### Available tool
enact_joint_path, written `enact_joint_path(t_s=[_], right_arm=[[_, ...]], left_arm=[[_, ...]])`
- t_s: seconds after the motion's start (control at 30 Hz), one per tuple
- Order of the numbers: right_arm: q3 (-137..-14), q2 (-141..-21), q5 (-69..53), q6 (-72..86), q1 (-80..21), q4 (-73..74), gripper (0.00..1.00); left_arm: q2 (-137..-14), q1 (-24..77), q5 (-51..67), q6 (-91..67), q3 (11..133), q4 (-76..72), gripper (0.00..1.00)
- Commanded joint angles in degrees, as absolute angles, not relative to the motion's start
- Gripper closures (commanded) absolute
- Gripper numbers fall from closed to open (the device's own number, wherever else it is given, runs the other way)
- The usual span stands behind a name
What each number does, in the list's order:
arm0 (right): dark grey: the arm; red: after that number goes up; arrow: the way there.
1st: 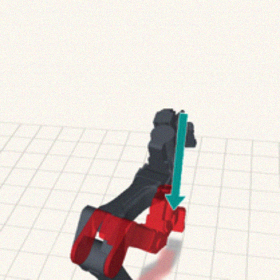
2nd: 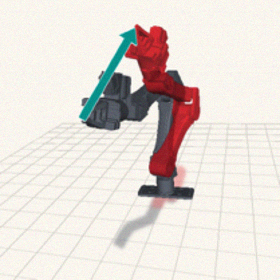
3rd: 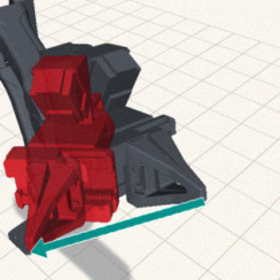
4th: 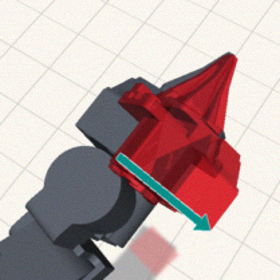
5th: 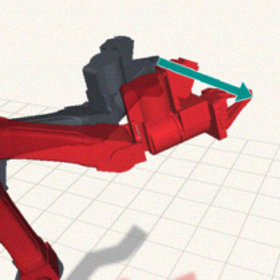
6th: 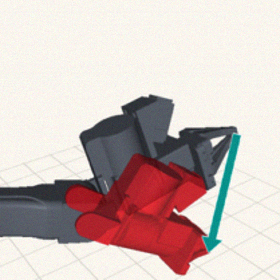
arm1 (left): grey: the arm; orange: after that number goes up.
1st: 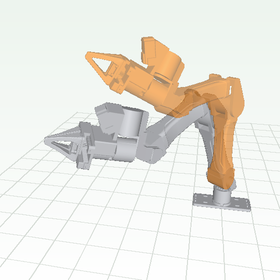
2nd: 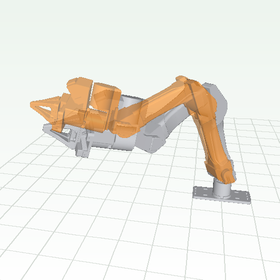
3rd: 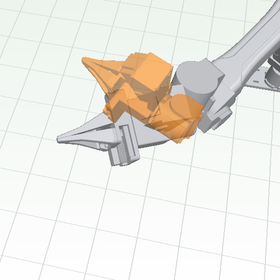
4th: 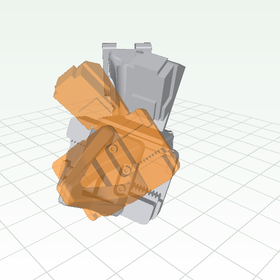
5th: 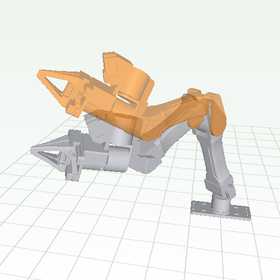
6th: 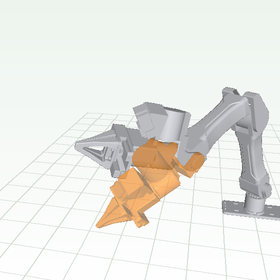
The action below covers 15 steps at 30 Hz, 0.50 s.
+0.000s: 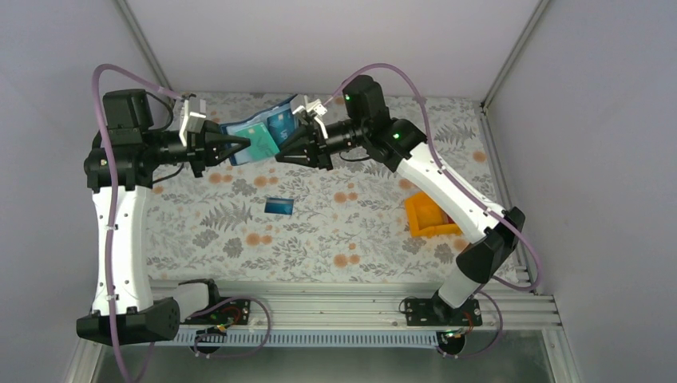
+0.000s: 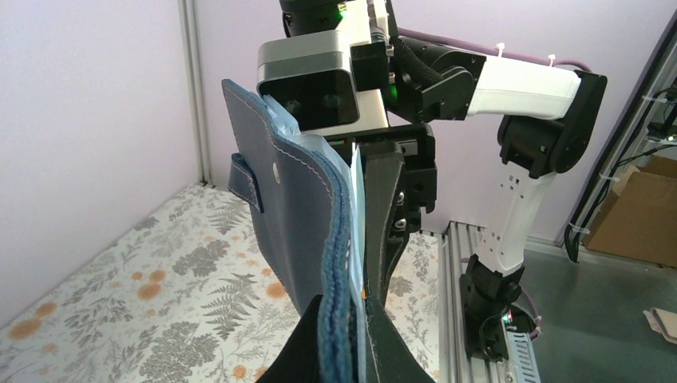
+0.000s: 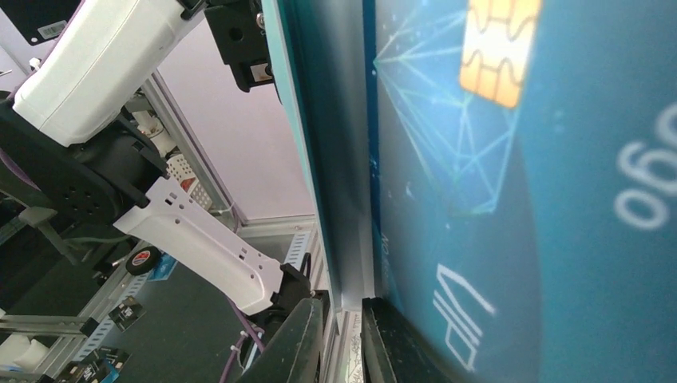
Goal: Take the credit cards out of the card holder
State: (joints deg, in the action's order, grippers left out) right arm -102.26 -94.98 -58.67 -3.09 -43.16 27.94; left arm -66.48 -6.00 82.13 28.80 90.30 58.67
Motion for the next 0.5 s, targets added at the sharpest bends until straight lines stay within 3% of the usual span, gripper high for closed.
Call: enact_joint_path(t_s=[0.0,0.13,0.33,0.47], right_arm=[[-102.23,-93.04,-58.76,-3.65,-42.23,26.49,0.82],[-102.46,-92.64,-58.99,-1.84,-41.64,24.74,0.78],[-103.7,-92.93,-59.19,-1.45,-41.62,25.11,0.94],[-104.44,-92.55,-59.07,-2.45,-41.66,26.33,0.96]], left_arm=[[-66.45,-6.15,85.08,30.57,91.71,58.8,0.97],[-66.5,-6.15,85.13,30.52,91.46,58.89,0.98],[-66.7,-6.15,85.27,30.49,91.61,58.97,0.98],[-66.61,-6.15,85.25,30.5,91.46,58.97,0.97]])
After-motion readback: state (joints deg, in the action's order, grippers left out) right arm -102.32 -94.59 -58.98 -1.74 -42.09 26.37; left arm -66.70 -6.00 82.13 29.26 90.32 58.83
